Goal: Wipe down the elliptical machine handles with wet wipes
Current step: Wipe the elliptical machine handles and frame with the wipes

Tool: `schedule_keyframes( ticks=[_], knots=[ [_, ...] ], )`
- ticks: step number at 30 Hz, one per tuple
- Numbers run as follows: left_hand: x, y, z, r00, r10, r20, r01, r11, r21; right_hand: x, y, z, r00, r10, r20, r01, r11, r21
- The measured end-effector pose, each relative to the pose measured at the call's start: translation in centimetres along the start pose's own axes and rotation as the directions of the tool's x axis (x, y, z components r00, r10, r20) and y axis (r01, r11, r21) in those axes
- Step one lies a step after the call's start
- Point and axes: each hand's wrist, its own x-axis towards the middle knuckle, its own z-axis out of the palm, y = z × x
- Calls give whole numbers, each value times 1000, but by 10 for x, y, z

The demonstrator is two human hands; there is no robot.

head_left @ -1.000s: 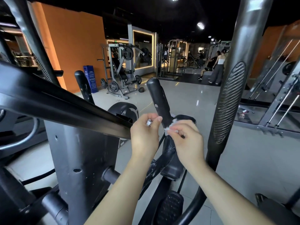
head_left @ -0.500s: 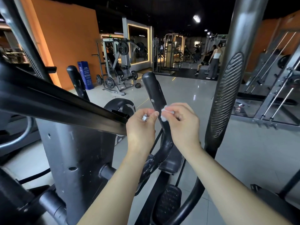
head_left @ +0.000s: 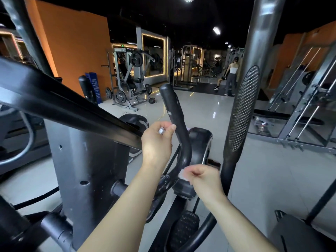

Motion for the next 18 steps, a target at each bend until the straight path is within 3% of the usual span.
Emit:
schedule_keyframes(
  ticks=[2, 7, 12, 18],
  knots=[
    [-3, 1, -3, 1000, -20, 15, 20, 1000, -18, -8, -14, -2, 999, -1, 54, -3, 998, 62],
    [-41, 7, -23, 997, -2, 71, 0, 1000, 27, -3, -45, -11, 993, -90, -70, 105, 964, 246],
    [-65, 26, -29, 976, 3, 216, 8, 999, -54, 7, -79, -4, 985, -166, -55, 174, 952, 252],
    [-43, 30, -26, 998, 36, 46, -34, 999, -40, 21, -108, 4, 965, -229, 125, 186, 941, 283]
  ],
)
